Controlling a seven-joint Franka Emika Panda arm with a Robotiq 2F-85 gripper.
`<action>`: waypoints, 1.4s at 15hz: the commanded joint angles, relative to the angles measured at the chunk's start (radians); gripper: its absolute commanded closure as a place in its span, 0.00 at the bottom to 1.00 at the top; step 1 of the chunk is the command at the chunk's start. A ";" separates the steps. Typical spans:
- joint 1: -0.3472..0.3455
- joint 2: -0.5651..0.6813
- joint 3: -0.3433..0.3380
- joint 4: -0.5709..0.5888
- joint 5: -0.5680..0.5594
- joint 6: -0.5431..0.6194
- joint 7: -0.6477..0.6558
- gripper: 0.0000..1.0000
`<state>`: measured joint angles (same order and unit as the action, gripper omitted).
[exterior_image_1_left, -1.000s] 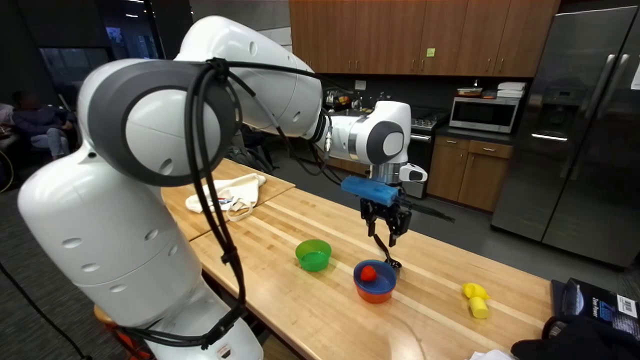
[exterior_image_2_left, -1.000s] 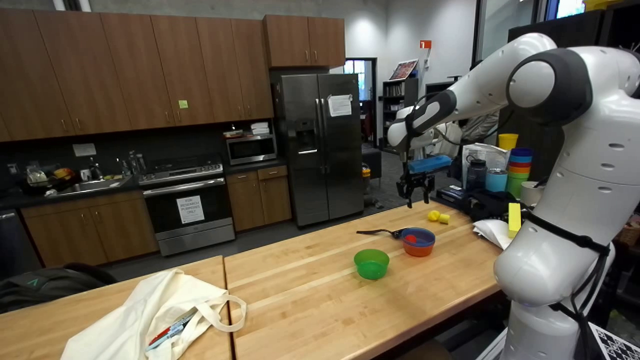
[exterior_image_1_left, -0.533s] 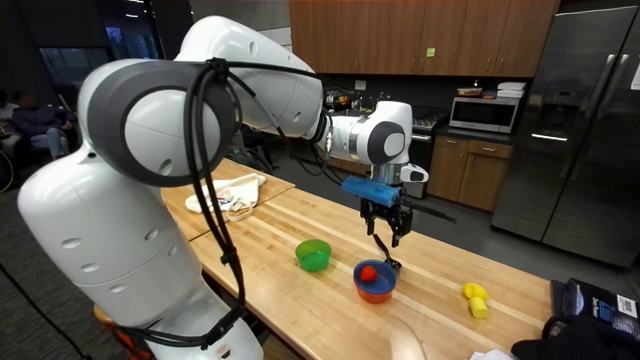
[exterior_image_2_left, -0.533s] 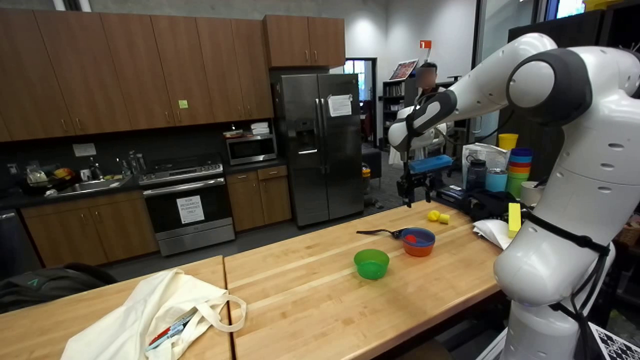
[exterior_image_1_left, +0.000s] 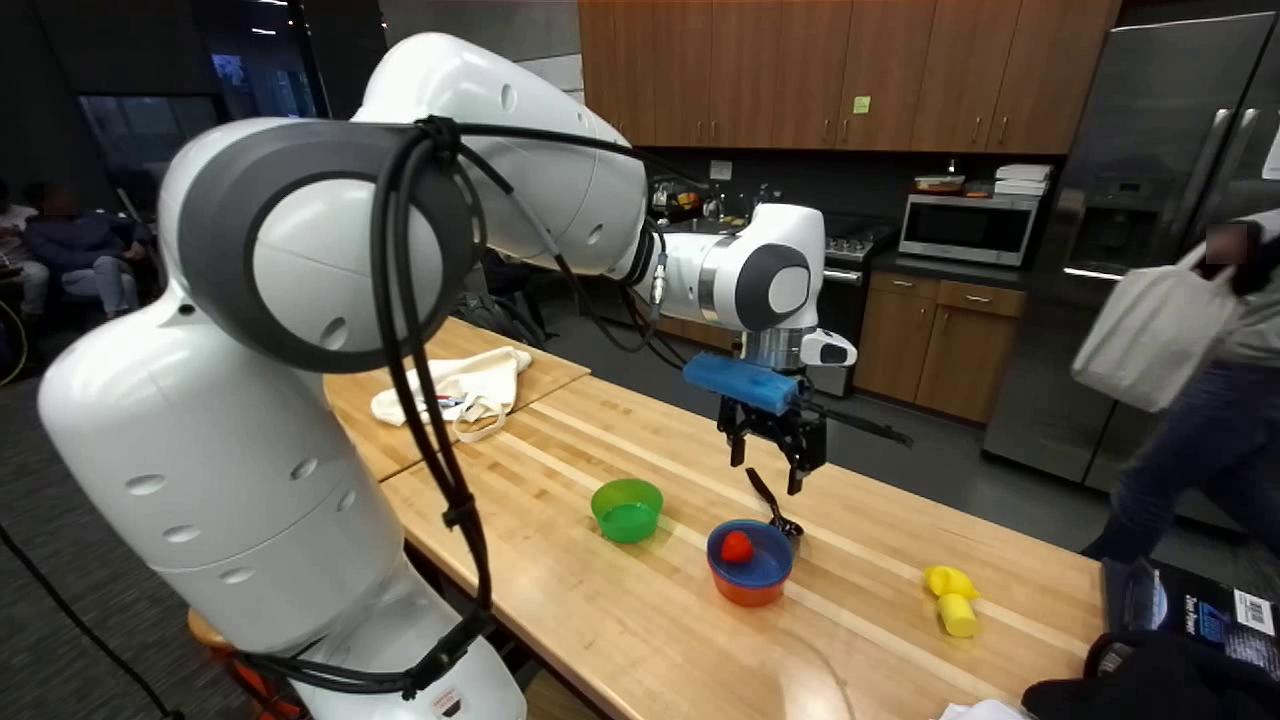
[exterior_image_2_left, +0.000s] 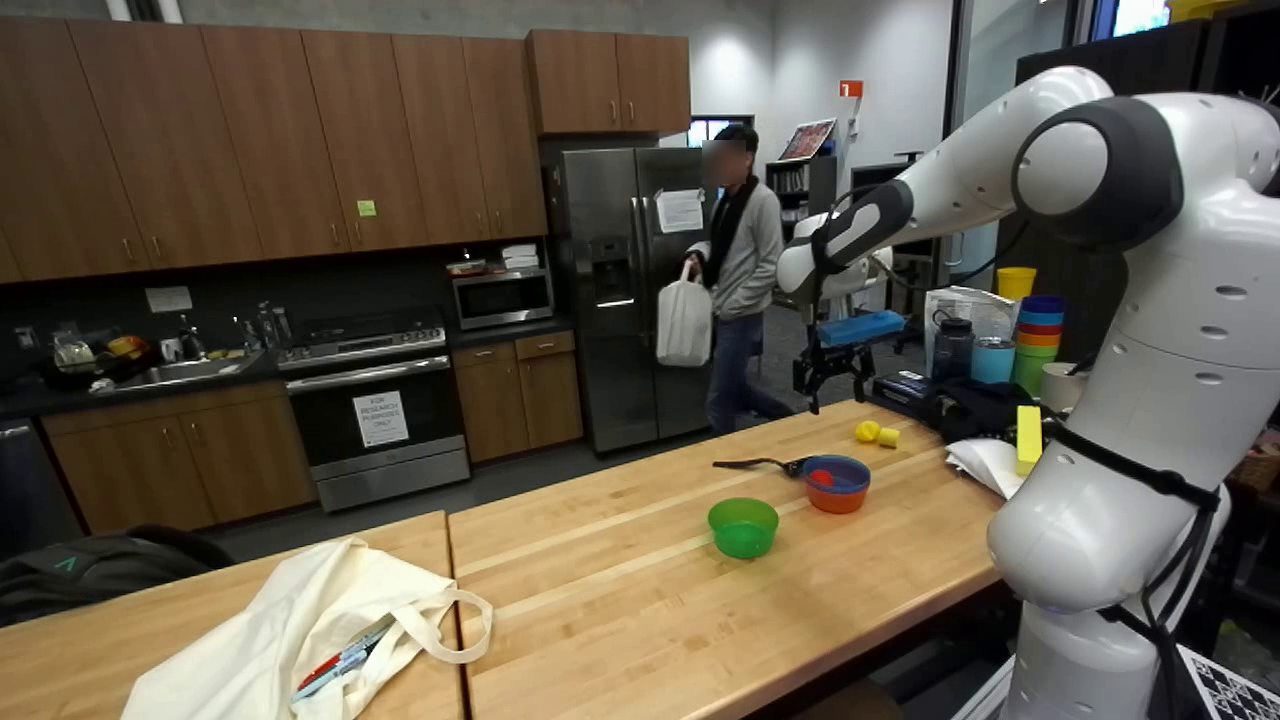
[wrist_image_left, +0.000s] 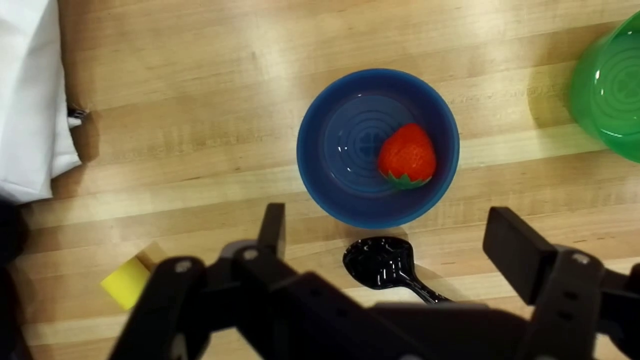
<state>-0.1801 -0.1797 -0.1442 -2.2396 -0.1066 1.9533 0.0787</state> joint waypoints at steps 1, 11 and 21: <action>-0.003 0.047 -0.010 0.013 0.000 0.003 0.011 0.00; -0.006 0.142 -0.032 0.013 -0.013 0.018 0.019 0.00; 0.021 0.159 -0.007 -0.009 -0.023 0.034 0.027 0.00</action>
<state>-0.1584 -0.0283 -0.1488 -2.2411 -0.1091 1.9749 0.0885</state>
